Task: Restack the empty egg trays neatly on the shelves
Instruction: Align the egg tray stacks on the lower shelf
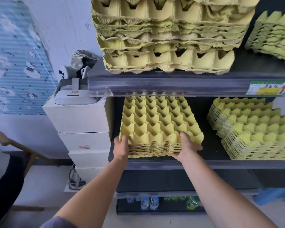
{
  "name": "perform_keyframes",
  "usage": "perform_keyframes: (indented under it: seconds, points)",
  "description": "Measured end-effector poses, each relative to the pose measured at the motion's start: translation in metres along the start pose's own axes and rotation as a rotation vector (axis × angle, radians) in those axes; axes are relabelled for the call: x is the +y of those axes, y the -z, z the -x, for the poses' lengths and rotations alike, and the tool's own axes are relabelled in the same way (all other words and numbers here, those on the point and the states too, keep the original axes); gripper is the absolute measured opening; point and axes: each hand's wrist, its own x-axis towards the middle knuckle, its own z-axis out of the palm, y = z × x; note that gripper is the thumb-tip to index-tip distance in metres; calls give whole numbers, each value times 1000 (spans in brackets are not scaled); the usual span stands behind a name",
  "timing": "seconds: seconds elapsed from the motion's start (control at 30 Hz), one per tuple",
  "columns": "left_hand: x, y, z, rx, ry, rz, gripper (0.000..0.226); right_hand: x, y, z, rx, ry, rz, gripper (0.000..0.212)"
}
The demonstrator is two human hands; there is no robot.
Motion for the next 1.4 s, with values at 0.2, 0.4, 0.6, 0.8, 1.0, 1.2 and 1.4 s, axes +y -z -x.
perform_keyframes:
  seconds: [0.2, 0.4, 0.6, 0.8, 1.0, 1.2, 1.4]
  points:
    - [-9, -5, 13, 25, -103, -9, 47, -15, 10, -4, 4, 70, 80, 73]
    - [-9, -5, 10, 8, -147, -101, 41, -15, 10, -10, -24, 65, 241, 89]
    - [-13, 0, 4, 42, -132, -220, 65, -11, 6, -14, -22, 14, 123, 89]
    - [-16, -2, 16, 37, -199, -365, 67, -7, 11, -25, 7, 94, 89, 85]
    - [-21, -8, 25, -44, -205, -325, 68, 5, 13, -20, 29, 151, -10, 96]
    - [-3, -3, 26, -201, -136, -137, 87, 42, -7, 26, -191, 15, -40, 132]
    - [13, -3, 20, -197, 15, -48, 52, 61, -41, 67, -266, -139, 34, 124]
